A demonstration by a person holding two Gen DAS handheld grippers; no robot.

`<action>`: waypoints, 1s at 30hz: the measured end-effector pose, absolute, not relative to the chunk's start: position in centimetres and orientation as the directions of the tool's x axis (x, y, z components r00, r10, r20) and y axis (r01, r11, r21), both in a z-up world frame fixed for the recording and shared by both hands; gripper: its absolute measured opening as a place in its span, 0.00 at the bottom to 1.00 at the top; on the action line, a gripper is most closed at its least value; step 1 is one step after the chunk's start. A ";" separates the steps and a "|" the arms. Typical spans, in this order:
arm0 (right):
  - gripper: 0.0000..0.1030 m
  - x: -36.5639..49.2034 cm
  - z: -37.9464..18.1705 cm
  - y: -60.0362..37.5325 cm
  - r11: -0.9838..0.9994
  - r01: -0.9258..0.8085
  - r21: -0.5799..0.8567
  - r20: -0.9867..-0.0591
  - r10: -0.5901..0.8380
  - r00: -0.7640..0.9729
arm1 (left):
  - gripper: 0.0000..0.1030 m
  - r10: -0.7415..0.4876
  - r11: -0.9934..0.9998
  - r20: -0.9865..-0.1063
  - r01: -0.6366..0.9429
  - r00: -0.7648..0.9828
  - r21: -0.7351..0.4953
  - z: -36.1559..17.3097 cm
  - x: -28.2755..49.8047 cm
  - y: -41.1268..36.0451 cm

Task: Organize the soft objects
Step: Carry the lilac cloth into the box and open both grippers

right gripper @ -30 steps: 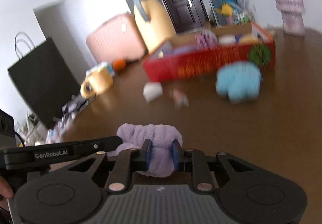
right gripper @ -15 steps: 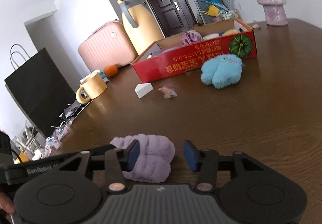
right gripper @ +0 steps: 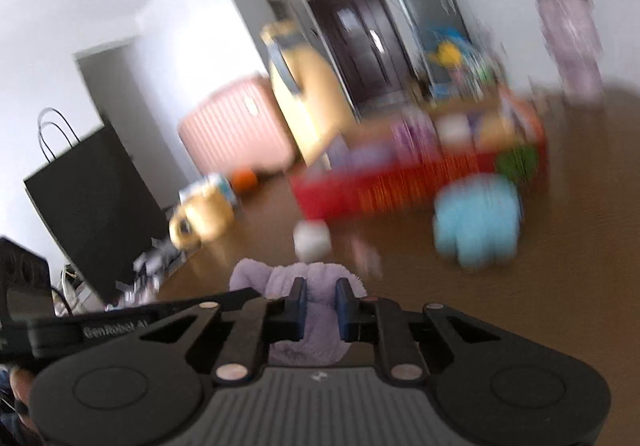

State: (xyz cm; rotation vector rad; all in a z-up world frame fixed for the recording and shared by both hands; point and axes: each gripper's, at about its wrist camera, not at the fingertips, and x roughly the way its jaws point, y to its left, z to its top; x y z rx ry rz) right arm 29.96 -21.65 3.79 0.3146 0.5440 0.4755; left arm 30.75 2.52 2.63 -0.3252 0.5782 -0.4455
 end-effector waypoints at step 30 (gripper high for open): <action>0.36 52.1 12.4 -19.7 0.958 -0.267 0.110 -0.554 0.281 0.783 | 0.59 -0.129 0.989 -0.450 0.146 0.884 0.005 12.6 48.8 2.0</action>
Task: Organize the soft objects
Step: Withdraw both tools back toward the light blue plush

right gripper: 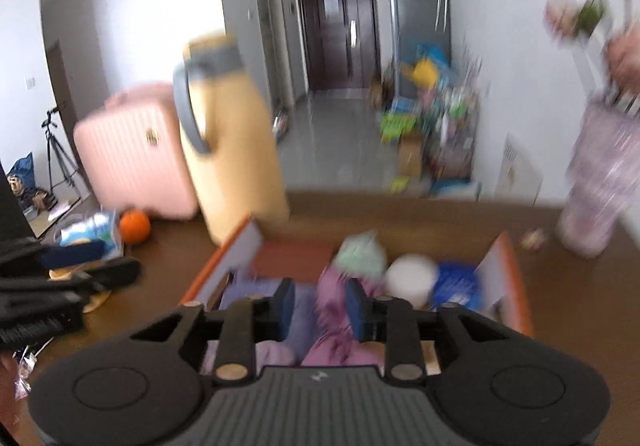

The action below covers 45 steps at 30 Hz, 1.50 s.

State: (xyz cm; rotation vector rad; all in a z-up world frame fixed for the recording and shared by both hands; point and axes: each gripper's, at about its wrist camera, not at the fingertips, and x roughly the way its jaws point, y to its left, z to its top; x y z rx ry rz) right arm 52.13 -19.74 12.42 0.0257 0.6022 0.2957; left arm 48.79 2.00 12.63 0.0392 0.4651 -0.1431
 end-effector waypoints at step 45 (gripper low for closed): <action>0.89 21.5 1.4 -28.5 0.978 -0.195 0.070 -0.393 0.207 0.896 | 0.91 -0.004 1.000 -0.351 0.005 0.936 0.001 2.5 22.5 2.6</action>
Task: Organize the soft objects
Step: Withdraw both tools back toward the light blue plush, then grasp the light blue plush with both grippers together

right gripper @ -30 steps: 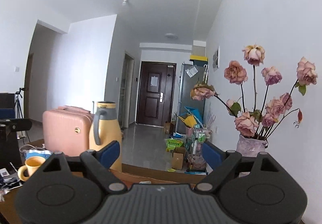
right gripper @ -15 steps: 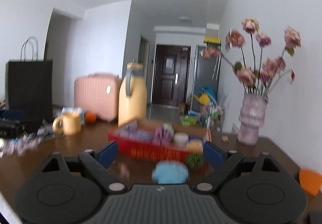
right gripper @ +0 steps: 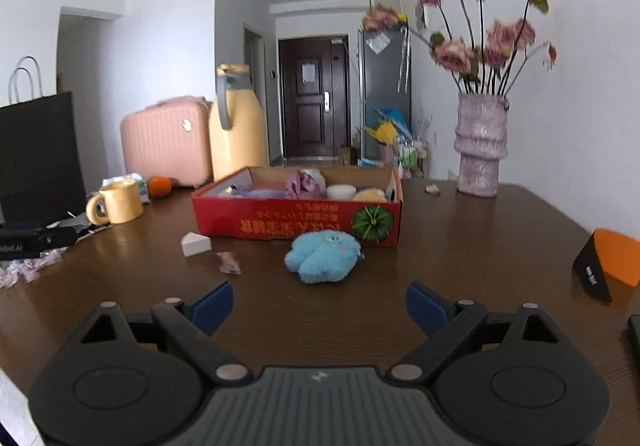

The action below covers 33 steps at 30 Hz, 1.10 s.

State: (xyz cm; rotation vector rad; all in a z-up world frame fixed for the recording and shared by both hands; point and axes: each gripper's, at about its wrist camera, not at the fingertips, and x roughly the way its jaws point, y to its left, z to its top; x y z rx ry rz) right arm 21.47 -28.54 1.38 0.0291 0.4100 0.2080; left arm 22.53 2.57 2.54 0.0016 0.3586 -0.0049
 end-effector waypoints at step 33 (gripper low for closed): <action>0.23 43.5 -5.9 -32.6 0.794 -0.158 0.587 -0.466 0.491 0.737 | 0.01 -0.564 0.816 -0.572 0.294 0.596 -0.498 -3.5 45.4 -9.8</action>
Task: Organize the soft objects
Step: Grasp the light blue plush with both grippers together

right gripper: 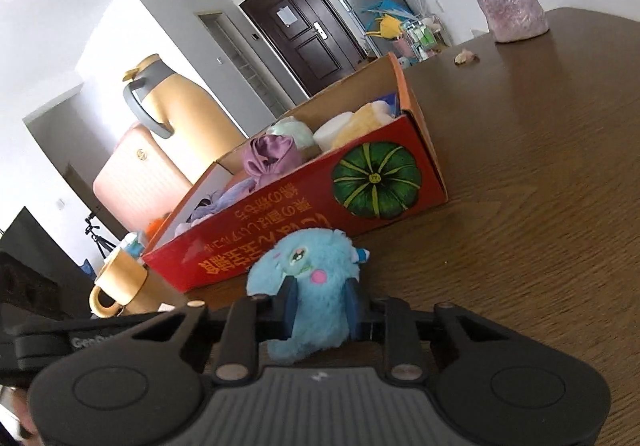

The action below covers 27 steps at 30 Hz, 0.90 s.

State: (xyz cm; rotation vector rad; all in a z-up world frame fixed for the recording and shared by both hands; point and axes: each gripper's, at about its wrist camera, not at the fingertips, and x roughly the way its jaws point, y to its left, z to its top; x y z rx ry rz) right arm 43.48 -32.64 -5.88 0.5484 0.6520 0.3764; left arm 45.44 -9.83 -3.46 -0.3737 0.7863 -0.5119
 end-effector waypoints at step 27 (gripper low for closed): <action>0.25 44.3 -6.7 -34.2 0.725 -0.062 0.686 -0.437 0.479 0.761 | 0.39 -0.534 0.802 -0.550 0.179 0.642 -0.569 -4.9 47.4 -9.1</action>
